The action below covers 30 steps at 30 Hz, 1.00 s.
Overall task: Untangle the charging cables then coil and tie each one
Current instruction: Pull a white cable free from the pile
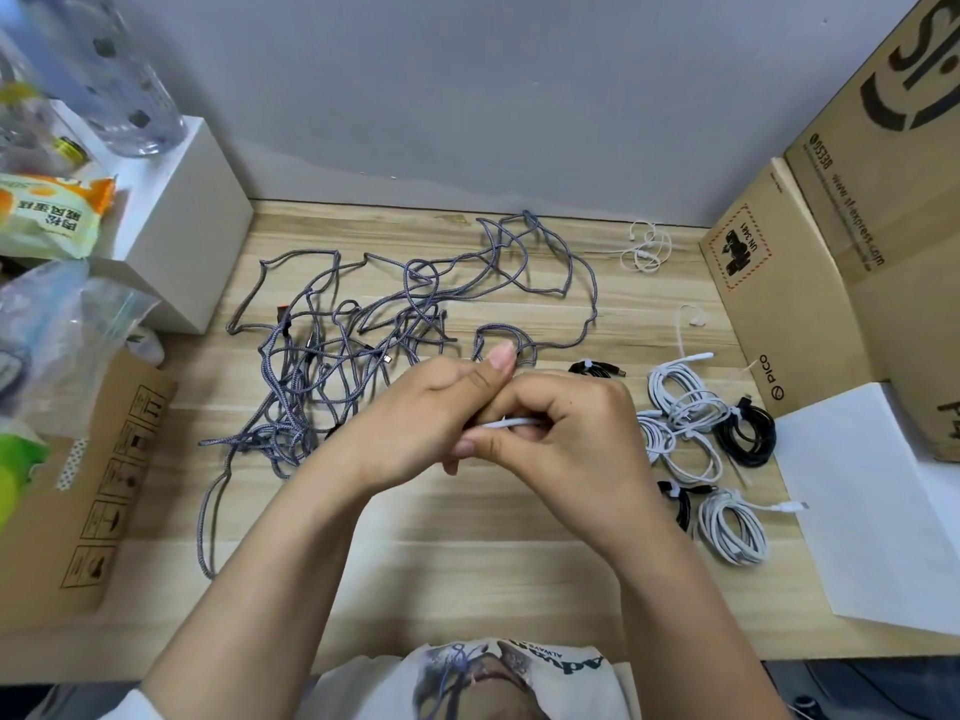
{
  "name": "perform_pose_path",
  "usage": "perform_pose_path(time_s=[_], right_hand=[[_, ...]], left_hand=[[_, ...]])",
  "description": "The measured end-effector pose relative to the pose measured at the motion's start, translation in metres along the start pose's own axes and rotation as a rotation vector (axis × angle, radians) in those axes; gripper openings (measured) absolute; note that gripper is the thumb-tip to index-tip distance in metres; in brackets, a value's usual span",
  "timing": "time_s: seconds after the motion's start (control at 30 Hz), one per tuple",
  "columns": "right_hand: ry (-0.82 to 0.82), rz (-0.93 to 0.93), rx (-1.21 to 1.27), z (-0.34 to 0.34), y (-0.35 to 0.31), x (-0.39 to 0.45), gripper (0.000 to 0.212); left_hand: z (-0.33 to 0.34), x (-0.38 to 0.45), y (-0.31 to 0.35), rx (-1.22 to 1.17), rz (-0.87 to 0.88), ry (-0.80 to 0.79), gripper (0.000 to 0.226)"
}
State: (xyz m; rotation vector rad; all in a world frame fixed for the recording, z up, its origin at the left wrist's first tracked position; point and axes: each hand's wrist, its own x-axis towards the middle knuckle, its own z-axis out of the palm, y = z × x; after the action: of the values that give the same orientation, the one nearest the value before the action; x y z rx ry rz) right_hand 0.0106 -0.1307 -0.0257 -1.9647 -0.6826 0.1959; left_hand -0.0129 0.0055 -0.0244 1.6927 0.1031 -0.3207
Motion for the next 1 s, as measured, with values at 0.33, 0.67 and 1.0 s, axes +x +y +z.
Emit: perform_pose_path(time_s=[0.33, 0.67, 1.0], right_hand=[[-0.178, 0.223, 0.590, -0.004, 0.024, 0.006, 0.033], [-0.325, 0.195, 0.938, -0.012, 0.000, 0.008, 0.055], [0.134, -0.005, 0.268, 0.001, 0.026, 0.017, 0.045]], left_hand=[[-0.017, -0.004, 0.002, -0.117, -0.038, -0.309, 0.061], [0.001, 0.011, 0.011, -0.597, 0.232, -0.760, 0.057], [0.012, 0.024, 0.001, -0.290, 0.096, 0.133, 0.058]])
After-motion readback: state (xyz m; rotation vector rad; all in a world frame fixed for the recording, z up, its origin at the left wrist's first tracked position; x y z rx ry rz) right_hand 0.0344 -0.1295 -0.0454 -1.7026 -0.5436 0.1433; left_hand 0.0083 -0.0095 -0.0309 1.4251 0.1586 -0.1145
